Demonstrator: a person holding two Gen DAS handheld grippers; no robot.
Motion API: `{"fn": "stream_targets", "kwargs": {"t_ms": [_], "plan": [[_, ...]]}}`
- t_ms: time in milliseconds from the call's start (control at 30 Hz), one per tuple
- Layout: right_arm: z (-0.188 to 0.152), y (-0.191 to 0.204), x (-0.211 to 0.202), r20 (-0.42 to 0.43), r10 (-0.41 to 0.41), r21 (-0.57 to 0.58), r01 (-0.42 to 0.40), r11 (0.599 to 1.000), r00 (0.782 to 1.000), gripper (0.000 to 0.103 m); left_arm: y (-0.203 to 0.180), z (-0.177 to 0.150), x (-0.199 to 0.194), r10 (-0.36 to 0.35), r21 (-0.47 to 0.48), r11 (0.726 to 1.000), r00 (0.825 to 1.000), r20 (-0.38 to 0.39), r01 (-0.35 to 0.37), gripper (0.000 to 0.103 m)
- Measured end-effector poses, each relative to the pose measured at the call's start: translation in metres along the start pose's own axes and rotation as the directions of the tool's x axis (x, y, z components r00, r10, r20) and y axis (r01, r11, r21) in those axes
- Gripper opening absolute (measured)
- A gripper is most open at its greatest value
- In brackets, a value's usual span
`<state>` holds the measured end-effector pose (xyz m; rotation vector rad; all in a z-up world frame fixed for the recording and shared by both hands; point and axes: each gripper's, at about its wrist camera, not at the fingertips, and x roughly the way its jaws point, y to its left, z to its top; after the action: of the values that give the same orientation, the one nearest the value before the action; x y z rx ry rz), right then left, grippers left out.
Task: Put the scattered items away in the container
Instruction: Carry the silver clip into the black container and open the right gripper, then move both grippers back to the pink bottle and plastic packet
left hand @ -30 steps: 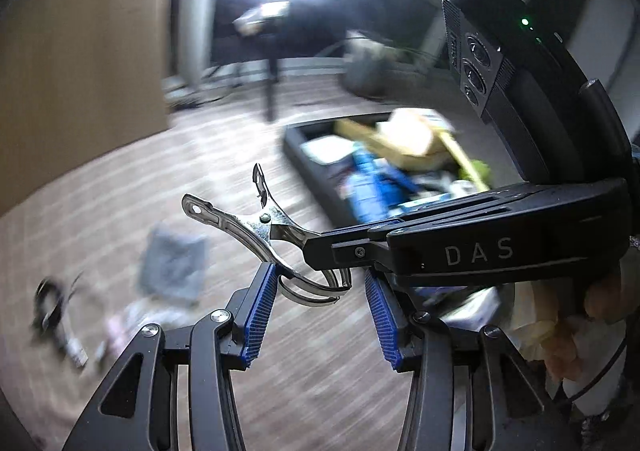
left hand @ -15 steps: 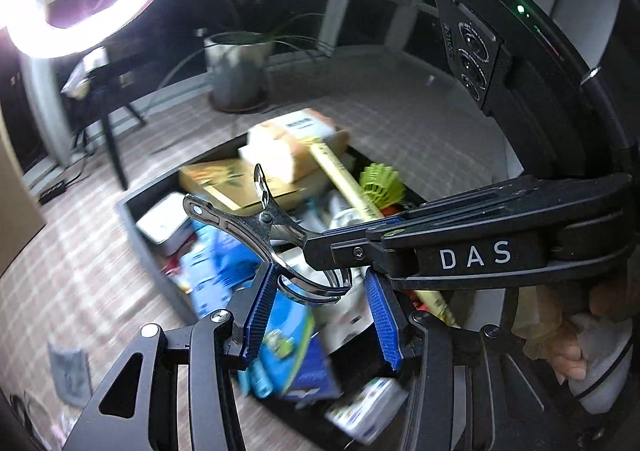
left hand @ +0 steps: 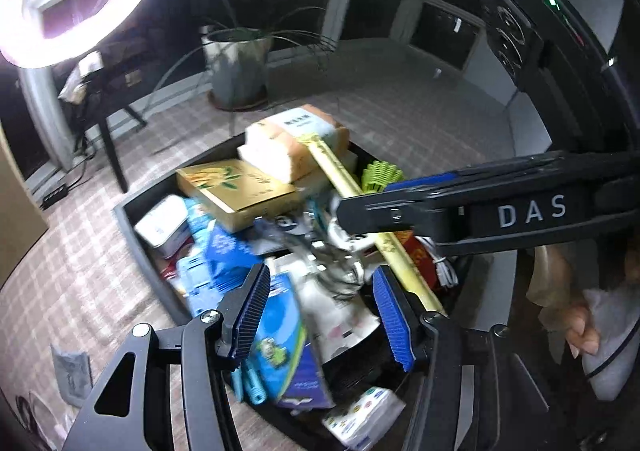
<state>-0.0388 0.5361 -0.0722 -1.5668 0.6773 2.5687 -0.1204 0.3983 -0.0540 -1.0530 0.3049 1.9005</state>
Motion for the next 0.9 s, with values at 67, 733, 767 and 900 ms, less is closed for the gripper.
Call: {"fn": "stream_targets", "kwargs": {"t_ms": [67, 733, 767, 900], "plan": [[0.0, 0.006, 0.001, -0.002, 0.012, -0.007, -0.012, 1.0, 1.0, 0.048, 0.011, -0.005, -0.009, 0.017, -0.02, 1.0, 1.0, 0.003, -0.017, 0.058], [-0.024, 0.142, 0.073, -0.143, 0.098, -0.242, -0.131, 0.961, 0.985, 0.048, 0.204, -0.157, -0.111, 0.335, -0.377, 0.846, 0.926, -0.173, -0.376, 0.058], [-0.026, 0.152, 0.079, -0.157, 0.111, -0.252, -0.148, 0.956, 0.981, 0.048, 0.216, -0.168, -0.115, 0.337, -0.405, 0.828, 0.922, -0.191, -0.387, 0.058], [-0.029, 0.188, 0.101, -0.212, 0.137, -0.296, -0.197, 0.934, 0.968, 0.048, 0.239, -0.199, -0.126, 0.369, -0.43, 0.797, 0.905, -0.212, -0.425, 0.058]]}}
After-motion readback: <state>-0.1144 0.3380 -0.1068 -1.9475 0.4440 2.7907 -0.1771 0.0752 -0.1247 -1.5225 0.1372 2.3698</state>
